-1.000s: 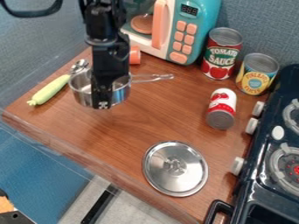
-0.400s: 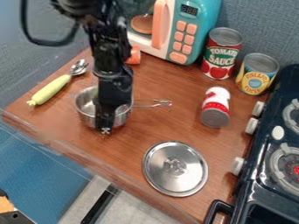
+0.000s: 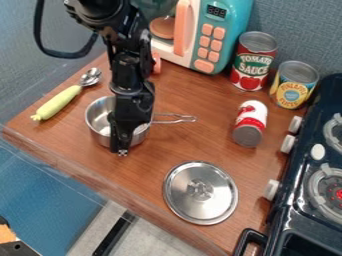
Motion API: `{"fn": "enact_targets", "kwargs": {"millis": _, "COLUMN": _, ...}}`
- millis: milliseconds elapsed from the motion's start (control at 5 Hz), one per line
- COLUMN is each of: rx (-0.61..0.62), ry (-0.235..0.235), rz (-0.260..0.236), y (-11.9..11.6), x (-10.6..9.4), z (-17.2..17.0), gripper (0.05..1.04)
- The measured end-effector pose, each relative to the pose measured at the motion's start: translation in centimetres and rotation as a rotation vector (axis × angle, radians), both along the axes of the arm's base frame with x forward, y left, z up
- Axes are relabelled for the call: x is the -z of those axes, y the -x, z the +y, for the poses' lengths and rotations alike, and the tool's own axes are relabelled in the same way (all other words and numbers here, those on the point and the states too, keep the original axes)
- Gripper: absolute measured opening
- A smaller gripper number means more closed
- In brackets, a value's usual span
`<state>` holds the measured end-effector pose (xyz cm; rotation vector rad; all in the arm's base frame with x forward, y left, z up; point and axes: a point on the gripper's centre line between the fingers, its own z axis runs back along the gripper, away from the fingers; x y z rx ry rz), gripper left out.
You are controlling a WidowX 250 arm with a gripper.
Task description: Move the silver pot to the lower center or the table
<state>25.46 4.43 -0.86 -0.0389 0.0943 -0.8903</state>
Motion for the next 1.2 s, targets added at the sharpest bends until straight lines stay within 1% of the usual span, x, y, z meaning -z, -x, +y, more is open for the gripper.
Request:
{"fn": "enact_targets", "kwargs": {"millis": 200, "rx": -0.001, "ry": 0.028, "rz": 0.033, "y": 1.3, "x": 0.4, "z": -0.2, "gripper": 0.288}}
{"fn": "enact_targets", "kwargs": {"millis": 600, "rx": 0.001, "ry": 0.046, "rz": 0.039, "y": 1.8, "x": -0.3, "z": -0.1, "gripper": 0.883}}
{"fn": "enact_targets", "kwargs": {"millis": 800, "rx": -0.005, "ry": 0.047, "rz": 0.01, "y": 1.6, "x": -1.1, "z": -0.2, "gripper": 1.012}}
{"fn": "enact_targets", "kwargs": {"millis": 1000, "rx": 0.014, "ry": 0.065, "rz": -0.058, "y": 1.6, "x": -3.7, "z": -0.7, "gripper": 1.007}}
{"fn": "enact_targets", "kwargs": {"millis": 1200, "rx": 0.026, "ry": 0.063, "rz": -0.126, "y": 2.2, "x": -6.4, "z": -0.2, "gripper": 1.001}}
